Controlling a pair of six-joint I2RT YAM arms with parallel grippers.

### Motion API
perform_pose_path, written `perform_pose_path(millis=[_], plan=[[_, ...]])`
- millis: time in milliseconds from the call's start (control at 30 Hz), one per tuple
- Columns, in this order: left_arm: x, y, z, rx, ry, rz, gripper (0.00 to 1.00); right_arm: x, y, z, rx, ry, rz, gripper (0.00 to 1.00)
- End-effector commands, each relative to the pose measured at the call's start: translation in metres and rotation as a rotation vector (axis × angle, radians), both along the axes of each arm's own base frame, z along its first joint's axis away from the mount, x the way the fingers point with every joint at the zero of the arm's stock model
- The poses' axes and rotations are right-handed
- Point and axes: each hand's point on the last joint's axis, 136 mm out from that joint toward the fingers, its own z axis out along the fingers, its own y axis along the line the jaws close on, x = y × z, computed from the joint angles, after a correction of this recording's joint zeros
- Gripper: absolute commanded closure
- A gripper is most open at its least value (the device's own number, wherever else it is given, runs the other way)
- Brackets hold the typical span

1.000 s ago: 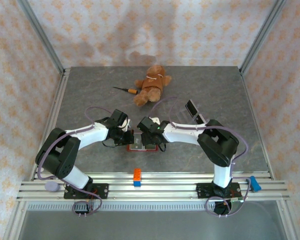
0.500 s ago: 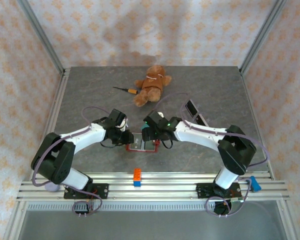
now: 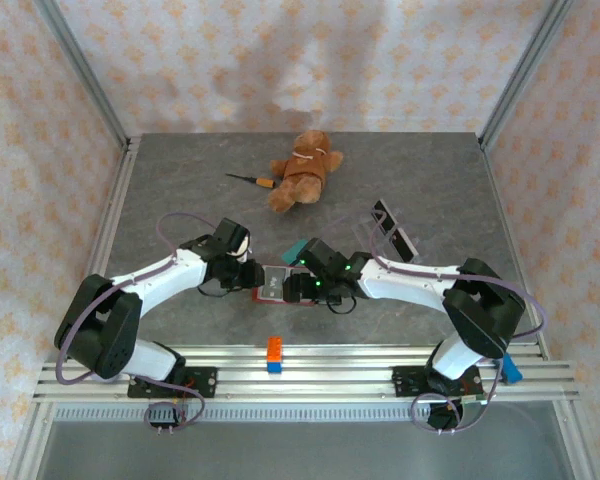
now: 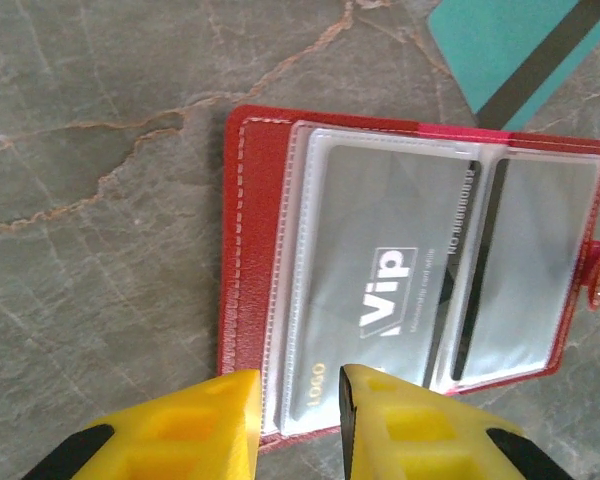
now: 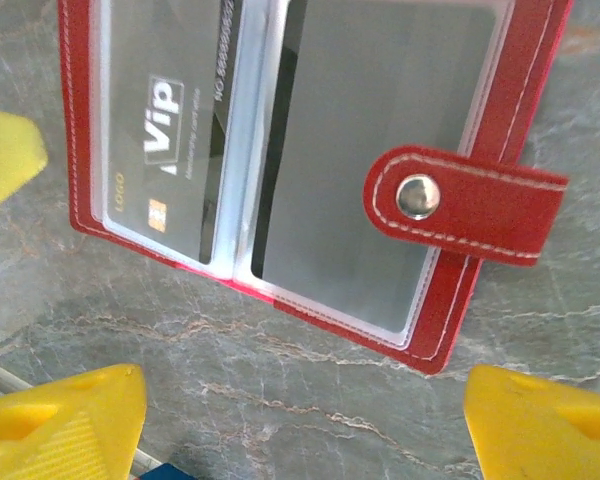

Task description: Put the credit cards into the card holder

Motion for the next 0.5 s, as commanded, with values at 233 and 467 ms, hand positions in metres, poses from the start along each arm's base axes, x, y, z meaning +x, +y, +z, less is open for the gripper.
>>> perform_pose_path(millis=[233,467], plan=[[-0.002,0.017,-0.017,0.060,0.005,0.044,0.71,0.006,0.011,0.007,0.096,0.006,-0.073,0.18],[-0.003,0.018,-0.025,0.049,0.017,0.054,0.73,0.014,0.010,0.003,0.080,-0.004,-0.077,0.19]])
